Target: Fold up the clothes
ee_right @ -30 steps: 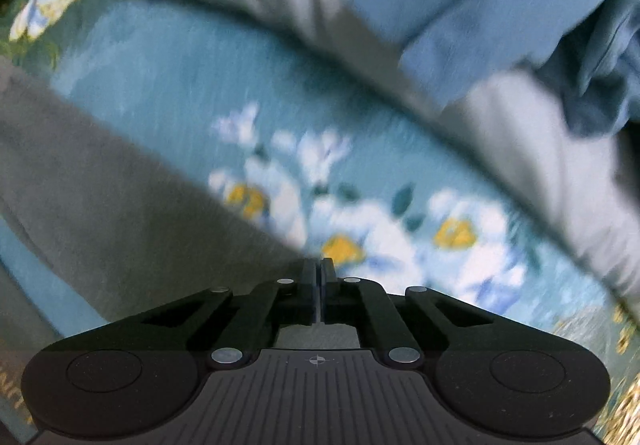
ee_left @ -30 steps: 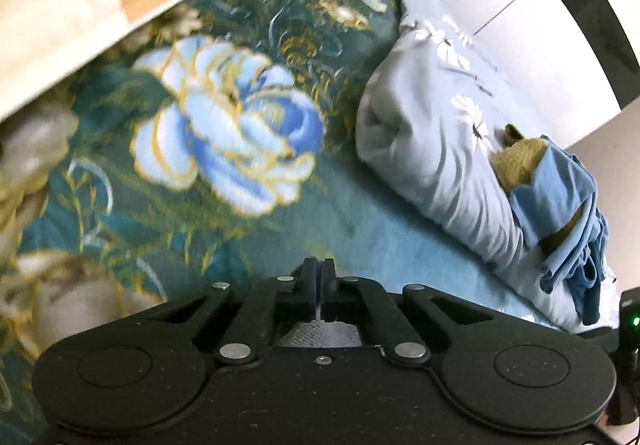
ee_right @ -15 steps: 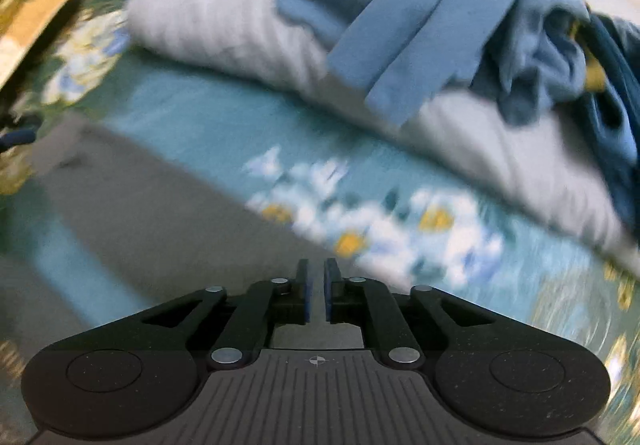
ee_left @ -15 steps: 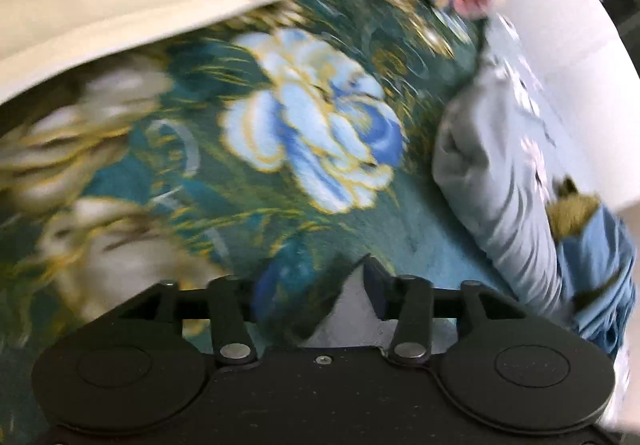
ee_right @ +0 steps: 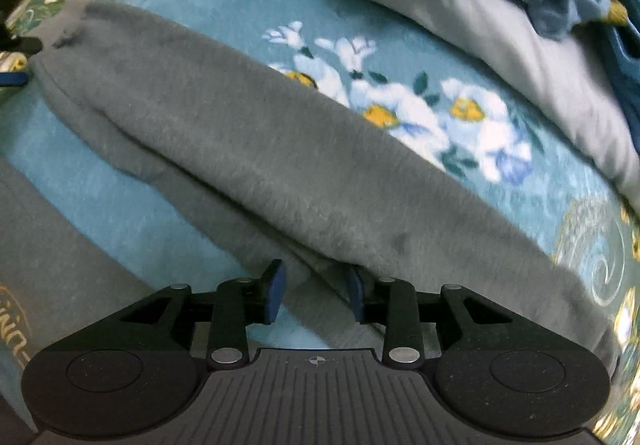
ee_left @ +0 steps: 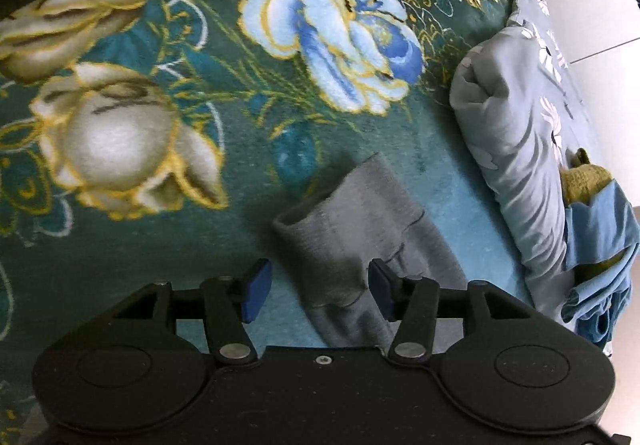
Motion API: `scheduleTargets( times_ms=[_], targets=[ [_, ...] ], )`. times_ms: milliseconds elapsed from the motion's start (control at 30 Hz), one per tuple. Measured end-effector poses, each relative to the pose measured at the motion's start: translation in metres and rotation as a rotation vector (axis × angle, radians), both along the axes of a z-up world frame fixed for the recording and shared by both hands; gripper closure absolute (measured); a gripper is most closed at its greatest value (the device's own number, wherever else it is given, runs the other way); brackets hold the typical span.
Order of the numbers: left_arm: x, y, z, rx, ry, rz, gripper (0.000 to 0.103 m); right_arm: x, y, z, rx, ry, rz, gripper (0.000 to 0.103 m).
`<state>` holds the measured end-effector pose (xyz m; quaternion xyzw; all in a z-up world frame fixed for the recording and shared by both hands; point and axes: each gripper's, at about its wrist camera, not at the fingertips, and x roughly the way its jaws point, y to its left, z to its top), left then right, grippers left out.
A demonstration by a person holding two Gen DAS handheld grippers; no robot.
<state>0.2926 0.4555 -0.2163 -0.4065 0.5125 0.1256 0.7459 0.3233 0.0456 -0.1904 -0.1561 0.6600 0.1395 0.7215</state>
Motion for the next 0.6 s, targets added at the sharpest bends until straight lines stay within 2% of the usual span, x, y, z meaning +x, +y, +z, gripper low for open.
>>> scheduleTargets(
  times_ms=[167, 300, 433, 600],
  targets=[
    [0.011, -0.005, -0.005, -0.007, 0.003, 0.004, 0.051, 0.001, 0.013, -0.021, -0.055, 0.029, 0.109, 0.072],
    [0.014, -0.005, -0.005, -0.013, 0.0, 0.005, 0.046, -0.001, 0.022, -0.031, -0.091, 0.044, 0.187, 0.073],
    [0.017, -0.006, -0.007, -0.017, -0.003, 0.011, 0.046, -0.001, 0.024, -0.031, -0.066, 0.072, 0.197, 0.095],
    [0.018, -0.004, -0.008, -0.033, -0.007, 0.033, 0.046, 0.001, 0.014, -0.018, -0.001, 0.083, 0.124, 0.1]
  ],
)
